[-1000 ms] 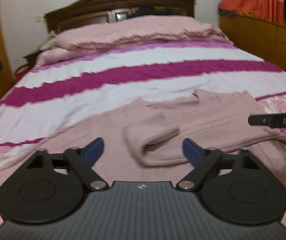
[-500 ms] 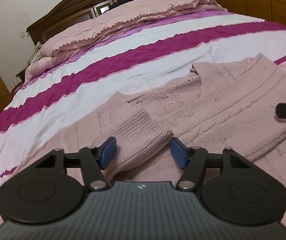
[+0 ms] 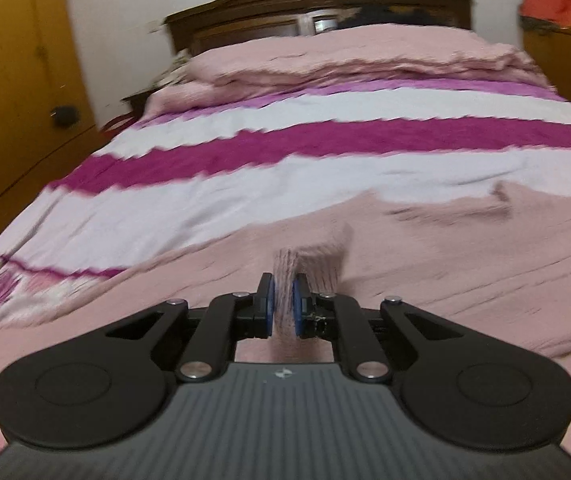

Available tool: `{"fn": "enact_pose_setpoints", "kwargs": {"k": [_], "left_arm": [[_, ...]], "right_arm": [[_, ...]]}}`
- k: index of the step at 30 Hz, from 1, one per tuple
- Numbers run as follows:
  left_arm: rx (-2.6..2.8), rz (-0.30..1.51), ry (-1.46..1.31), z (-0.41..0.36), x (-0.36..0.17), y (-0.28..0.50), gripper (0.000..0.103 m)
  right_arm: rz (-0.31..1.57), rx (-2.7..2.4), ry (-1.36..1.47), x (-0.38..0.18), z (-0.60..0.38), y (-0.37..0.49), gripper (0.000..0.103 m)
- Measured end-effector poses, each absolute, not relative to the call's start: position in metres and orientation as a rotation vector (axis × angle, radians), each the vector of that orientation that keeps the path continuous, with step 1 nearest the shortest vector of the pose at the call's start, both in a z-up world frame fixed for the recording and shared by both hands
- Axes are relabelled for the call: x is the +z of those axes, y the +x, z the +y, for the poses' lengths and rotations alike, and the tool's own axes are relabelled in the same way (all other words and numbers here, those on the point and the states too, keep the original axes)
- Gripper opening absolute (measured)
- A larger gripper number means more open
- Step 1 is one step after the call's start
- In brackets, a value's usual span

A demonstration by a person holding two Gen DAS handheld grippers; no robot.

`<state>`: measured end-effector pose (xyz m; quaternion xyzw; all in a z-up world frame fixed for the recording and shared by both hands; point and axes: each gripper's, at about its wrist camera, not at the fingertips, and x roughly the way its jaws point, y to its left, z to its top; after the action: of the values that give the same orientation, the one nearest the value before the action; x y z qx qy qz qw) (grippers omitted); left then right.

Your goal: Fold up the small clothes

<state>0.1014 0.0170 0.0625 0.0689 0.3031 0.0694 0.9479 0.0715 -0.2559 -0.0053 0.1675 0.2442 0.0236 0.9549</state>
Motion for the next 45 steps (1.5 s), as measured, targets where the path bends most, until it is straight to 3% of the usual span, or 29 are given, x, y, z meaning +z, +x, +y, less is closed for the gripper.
{"fn": "enact_pose_setpoints", "kwargs": {"k": [7, 13, 18, 23, 31, 45], "left_arm": [[0.201, 0.723, 0.034, 0.060, 0.043, 0.092, 0.014], [0.243, 0.733, 0.041, 0.062, 0.038, 0.085, 0.034], [0.208, 0.708, -0.060, 0.069, 0.052, 0.073, 0.038], [0.195, 0.650, -0.097, 0.068, 0.059, 0.071, 0.057], [0.317, 0.747, -0.042, 0.076, 0.035, 0.079, 0.063], [0.370, 0.710, -0.171, 0.136, 0.079, 0.008, 0.065]], "right_arm": [[0.495, 0.047, 0.335, -0.006, -0.256, 0.071, 0.071], [0.495, 0.047, 0.336, -0.006, -0.256, 0.071, 0.071], [0.491, 0.050, 0.343, -0.008, -0.257, 0.070, 0.071], [0.487, 0.054, 0.352, -0.008, -0.260, 0.069, 0.071], [0.491, 0.052, 0.347, -0.008, -0.260, 0.069, 0.071], [0.512, 0.035, 0.358, 0.010, -0.258, 0.059, 0.072]]}}
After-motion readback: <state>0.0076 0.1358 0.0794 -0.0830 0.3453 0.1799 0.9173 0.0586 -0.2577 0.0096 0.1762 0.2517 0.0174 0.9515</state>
